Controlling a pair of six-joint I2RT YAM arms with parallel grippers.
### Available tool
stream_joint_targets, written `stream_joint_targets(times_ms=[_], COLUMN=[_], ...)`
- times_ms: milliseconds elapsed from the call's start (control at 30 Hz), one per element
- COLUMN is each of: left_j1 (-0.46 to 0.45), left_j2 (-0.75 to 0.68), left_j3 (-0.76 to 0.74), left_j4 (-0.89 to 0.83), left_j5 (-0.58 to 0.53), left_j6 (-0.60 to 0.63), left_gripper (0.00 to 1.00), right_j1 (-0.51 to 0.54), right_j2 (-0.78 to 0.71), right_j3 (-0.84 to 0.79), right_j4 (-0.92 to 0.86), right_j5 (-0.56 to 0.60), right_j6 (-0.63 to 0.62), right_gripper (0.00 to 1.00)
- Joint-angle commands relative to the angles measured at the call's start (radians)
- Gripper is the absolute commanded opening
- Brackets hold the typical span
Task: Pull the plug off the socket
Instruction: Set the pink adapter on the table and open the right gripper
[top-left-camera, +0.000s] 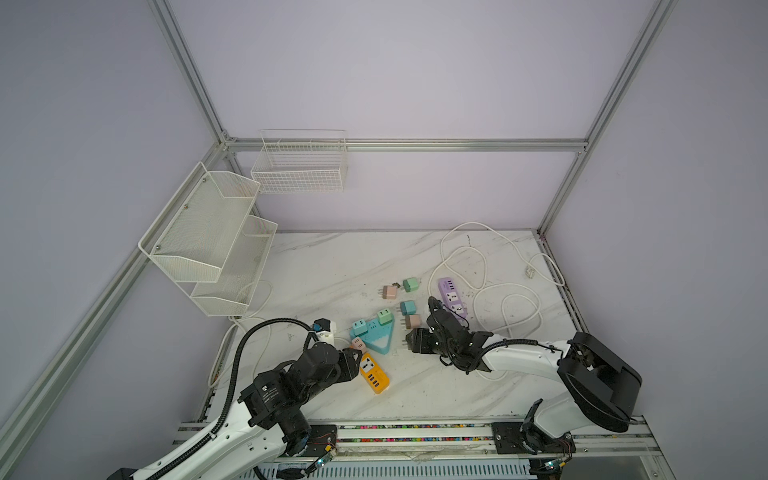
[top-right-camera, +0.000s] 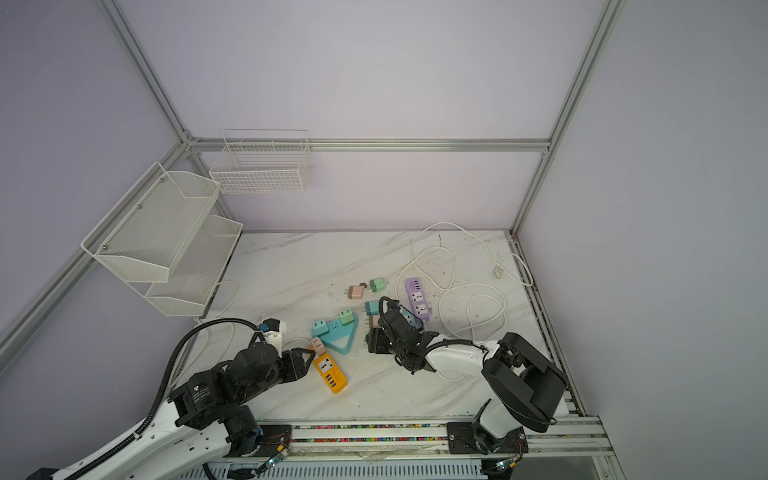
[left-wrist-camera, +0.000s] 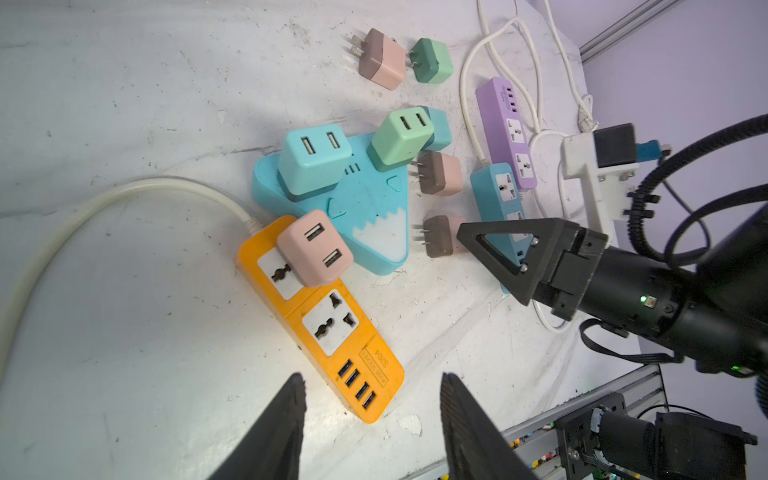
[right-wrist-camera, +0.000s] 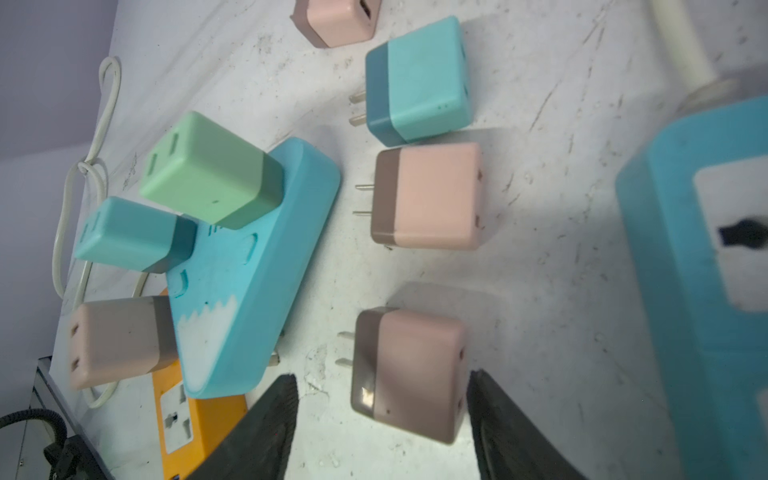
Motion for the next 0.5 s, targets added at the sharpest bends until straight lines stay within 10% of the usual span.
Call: stream_joint_targets(times_ms=[0,467], left_j1=[0.003,0.06], left_j2=[-0.035,-0.049], left_j3=[0.033,-0.056], left_j4=[-0.065,-0.032], left_j5=[-0.063,-0.043], left_j6=[-0.007,-0.032], left_gripper=[0.53,0.52], right_j1=[0.06,0.287], right_j2=[-0.026,0.076], right_j3=[0.08,0.326], right_j4=[-0.136,-0.313], right_j5=[0.099,0.268], right_j6=[-0.049,-0.129], right_gripper=[0.67,0.67])
